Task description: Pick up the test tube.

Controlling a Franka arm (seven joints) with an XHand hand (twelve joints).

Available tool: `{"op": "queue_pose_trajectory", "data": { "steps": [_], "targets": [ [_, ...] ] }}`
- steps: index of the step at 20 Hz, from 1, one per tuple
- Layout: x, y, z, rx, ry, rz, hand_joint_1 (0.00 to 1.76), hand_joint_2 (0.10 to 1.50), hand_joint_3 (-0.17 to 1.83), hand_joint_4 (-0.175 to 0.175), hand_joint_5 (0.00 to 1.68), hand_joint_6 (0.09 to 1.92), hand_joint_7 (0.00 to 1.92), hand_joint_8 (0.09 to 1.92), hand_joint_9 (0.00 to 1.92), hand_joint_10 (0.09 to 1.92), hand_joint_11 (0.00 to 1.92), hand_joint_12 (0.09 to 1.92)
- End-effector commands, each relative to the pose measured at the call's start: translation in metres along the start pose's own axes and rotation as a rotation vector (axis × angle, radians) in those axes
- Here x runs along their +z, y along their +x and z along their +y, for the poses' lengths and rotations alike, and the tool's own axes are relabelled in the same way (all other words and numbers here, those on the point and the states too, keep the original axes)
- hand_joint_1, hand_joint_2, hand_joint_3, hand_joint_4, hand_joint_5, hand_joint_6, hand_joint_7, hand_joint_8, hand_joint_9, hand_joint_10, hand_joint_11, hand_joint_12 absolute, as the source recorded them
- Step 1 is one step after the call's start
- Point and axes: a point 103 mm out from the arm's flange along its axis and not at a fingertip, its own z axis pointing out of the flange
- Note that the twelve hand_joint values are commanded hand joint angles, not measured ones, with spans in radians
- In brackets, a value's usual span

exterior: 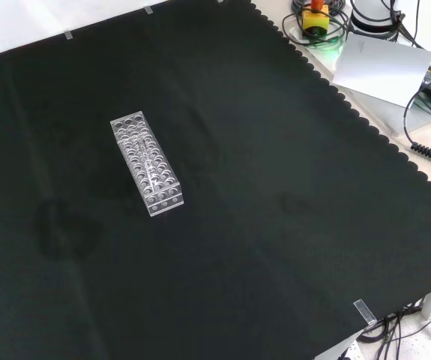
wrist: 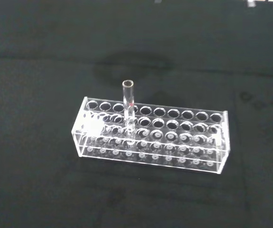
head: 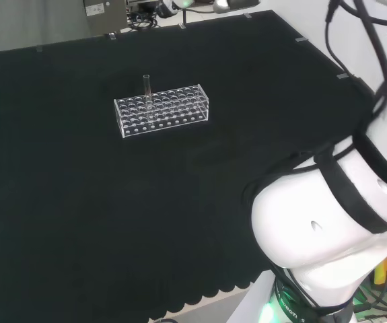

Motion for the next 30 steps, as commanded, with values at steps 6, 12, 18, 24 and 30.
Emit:
{"op": "queue_pose_trajectory", "data": {
  "steps": [6, 12, 18, 24, 30],
  "targets": [
    [0.049, 0.01, 0.099, -0.099, 0.089, -0.051, 0.6, 0.87, 0.2, -0.075, 0.26, 0.09, 0.25, 0.86, 0.14, 0.96, 0.0, 1.61],
    [0.073, 0.011, 0.13, -0.104, 0.139, -0.07, 0.62, 0.87, 0.21, -0.083, 0.29, 0.09, 0.28, 0.87, 0.17, 0.96, 0.0, 1.62],
    [0.099, 0.01, 0.151, -0.113, 0.183, -0.08, 0.63, 0.86, 0.22, -0.093, 0.35, 0.09, 0.32, 0.86, 0.23, 0.93, 0.01, 1.62],
    [0.127, 0.01, 0.171, -0.14, 0.242, -0.133, 0.65, 0.86, 0.23, -0.097, 0.39, 0.09, 0.37, 0.85, 0.29, 0.91, 0.04, 1.61],
    [0.153, 0.01, 0.183, -0.154, 0.283, -0.168, 0.66, 0.85, 0.25, -0.101, 0.41, 0.09, 0.42, 0.84, 0.35, 0.88, 0.07, 1.59]
  ]
}}
